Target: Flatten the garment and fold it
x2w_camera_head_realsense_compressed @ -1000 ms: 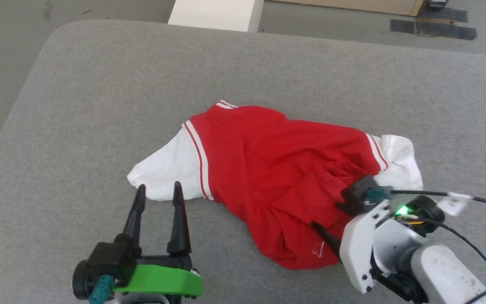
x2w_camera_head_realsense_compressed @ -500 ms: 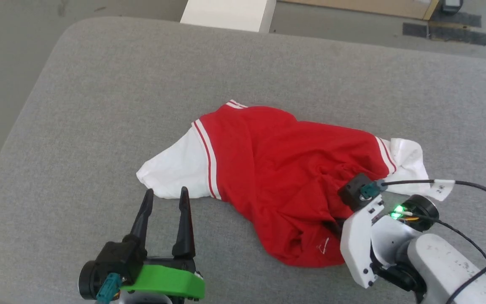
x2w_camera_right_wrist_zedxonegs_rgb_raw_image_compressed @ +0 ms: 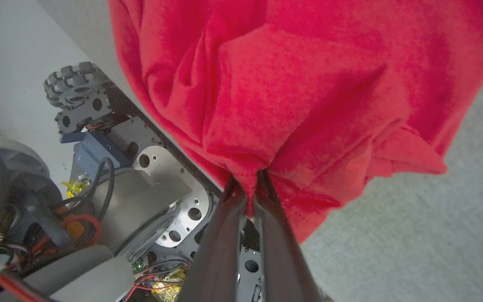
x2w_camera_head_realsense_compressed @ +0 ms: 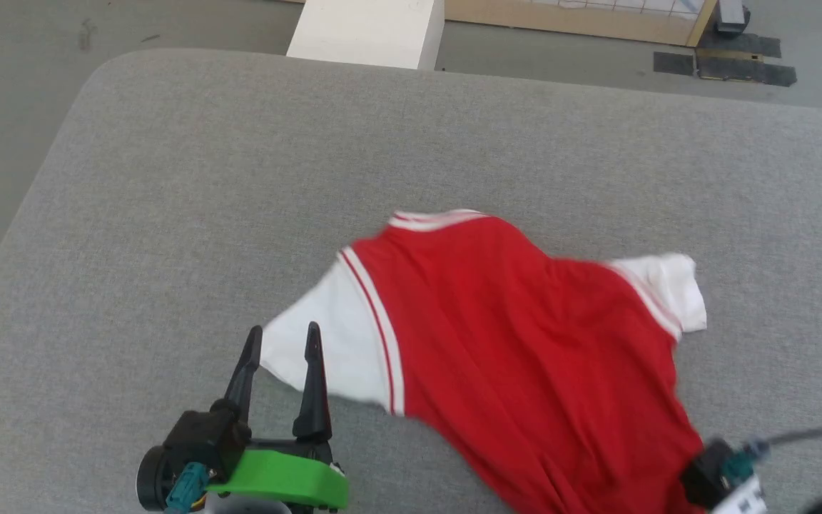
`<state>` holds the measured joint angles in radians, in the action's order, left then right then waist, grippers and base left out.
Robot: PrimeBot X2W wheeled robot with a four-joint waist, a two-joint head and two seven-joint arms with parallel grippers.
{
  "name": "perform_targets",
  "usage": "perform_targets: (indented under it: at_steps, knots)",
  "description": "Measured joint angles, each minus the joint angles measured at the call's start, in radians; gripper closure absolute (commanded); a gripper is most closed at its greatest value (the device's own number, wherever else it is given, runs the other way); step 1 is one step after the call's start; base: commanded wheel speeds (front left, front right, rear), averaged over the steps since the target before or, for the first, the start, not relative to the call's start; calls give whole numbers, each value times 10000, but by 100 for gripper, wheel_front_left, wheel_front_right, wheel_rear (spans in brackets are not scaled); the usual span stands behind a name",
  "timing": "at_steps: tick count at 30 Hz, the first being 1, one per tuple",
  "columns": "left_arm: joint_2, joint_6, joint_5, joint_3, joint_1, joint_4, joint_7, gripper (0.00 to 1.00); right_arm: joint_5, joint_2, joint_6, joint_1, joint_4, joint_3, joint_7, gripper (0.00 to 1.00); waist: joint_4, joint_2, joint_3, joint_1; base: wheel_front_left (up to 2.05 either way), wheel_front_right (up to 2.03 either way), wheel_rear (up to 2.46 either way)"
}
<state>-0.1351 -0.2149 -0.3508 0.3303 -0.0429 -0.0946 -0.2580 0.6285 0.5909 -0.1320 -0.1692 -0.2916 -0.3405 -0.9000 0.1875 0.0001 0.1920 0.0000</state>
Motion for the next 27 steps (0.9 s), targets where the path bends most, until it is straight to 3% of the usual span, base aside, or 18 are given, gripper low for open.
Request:
perform_targets:
  at_steps: [4,6,7,8,9,13,18,21,27]
  knots:
    - [25,29,-19,-46,-23,86,0,0,-88,-267,0,-1596,-633,792,-610,100,44,0,37,1,0,0,0]
    - [36,42,-29,-82,-24,123,0,0,-278,-508,0,-1927,-825,980,-627,95,40,0,33,0,0,0,0]
    - [44,42,-31,-109,-24,148,0,0,-391,-631,0,-1987,-907,1041,-625,72,30,0,26,0,0,0,0]
    - [48,44,-31,-130,-24,167,0,0,-518,-711,0,-1985,-1007,1072,-573,18,20,0,21,1,0,0,0]
    - [59,46,-33,-148,-24,188,0,0,-692,-846,0,-1936,-1106,1139,-401,0,1,0,17,0,0,0,0]
    - [79,84,-71,-199,-23,255,0,0,-825,-1670,0,-1297,-1452,1335,694,0,-115,0,-16,0,0,0,0]
    - [46,86,-71,-251,-17,278,0,0,-1522,-2982,0,-119,-1697,2746,3070,0,-268,0,-61,0,0,0,0]
    - [15,86,-58,-274,-18,249,0,0,-2598,-3979,0,261,-1622,3877,5101,0,-370,0,-70,1,0,0,0]
    - [-56,21,77,-322,-48,207,0,0,-4663,-5218,0,105,-828,5544,8136,0,-530,0,-31,0,0,0,0]
